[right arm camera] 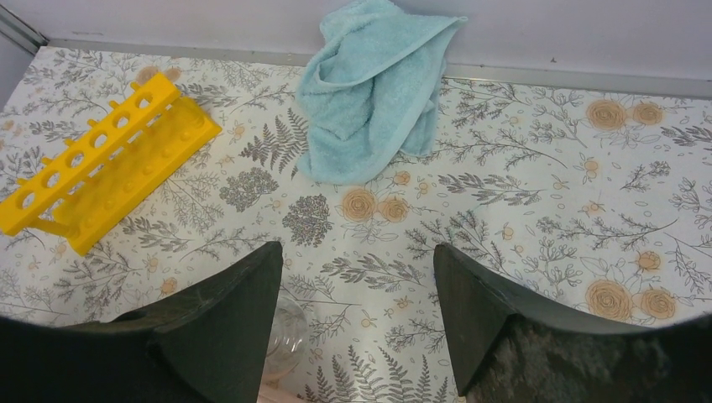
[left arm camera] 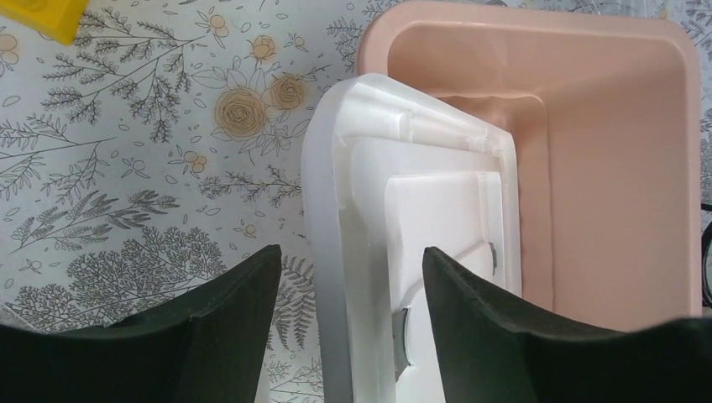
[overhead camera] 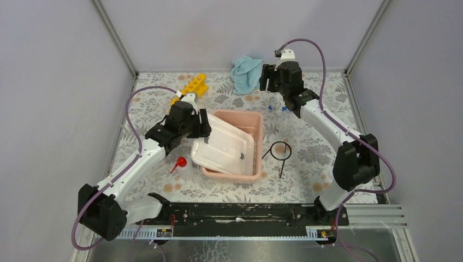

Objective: Organize the chemistry lab equipment
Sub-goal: Place the distractor at the center of the board.

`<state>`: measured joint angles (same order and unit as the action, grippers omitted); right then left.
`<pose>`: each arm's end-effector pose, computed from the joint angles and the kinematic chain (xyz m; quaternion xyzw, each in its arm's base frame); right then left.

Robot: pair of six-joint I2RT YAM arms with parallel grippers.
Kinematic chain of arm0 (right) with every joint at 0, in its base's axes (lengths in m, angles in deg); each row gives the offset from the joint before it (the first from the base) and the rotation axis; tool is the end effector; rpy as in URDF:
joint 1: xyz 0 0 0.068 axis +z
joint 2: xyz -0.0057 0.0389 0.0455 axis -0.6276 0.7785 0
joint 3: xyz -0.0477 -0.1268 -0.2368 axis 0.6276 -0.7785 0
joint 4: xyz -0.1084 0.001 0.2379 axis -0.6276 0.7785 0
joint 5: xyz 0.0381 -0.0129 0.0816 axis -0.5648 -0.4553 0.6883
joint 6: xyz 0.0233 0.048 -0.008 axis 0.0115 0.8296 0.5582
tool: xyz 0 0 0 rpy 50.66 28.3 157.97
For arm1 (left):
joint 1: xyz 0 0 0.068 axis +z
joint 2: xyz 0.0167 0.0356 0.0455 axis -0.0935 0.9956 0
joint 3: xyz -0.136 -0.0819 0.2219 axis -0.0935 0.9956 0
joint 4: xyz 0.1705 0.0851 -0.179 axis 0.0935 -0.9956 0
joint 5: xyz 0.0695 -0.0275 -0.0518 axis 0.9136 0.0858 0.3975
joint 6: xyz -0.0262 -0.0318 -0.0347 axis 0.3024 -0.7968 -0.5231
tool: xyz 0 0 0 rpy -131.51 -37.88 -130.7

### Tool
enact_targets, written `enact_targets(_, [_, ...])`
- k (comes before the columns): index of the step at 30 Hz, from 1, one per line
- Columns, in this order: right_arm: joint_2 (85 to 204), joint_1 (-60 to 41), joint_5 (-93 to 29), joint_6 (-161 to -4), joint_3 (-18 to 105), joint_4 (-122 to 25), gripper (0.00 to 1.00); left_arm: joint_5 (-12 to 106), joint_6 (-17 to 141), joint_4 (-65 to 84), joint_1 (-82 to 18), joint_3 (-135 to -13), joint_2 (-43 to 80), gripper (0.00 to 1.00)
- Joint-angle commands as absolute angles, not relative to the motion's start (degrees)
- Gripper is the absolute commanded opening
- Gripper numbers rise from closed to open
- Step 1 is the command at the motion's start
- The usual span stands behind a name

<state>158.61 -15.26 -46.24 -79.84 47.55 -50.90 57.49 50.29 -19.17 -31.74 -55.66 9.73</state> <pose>0.3688 0.1567 0.3434 -0.0630 0.7831 0.1315 0.6045 0.2272 -0.1111 0.2895 0.0136 0.9054 -0.1630 0.3918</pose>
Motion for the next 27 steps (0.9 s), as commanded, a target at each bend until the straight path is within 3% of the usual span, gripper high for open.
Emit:
enact_targets(1, [155.0,-15.2,-46.6,-79.7,47.2,-50.9,0.73,56.3,50.7,-18.2,-31.9,-57.7,9.1,0.67])
enact_targets(22, [151.3,-15.1,-45.9,-79.9,47.1,-46.3,0.73,50.5,47.5,-19.5,-31.9,-62.1,5.2,0.0])
enact_targets(27, [150.6,-15.1,-45.3,-79.6,47.7,-44.4,0.73,50.5,47.0,-19.4,-31.9,-64.2,4.3,0.0])
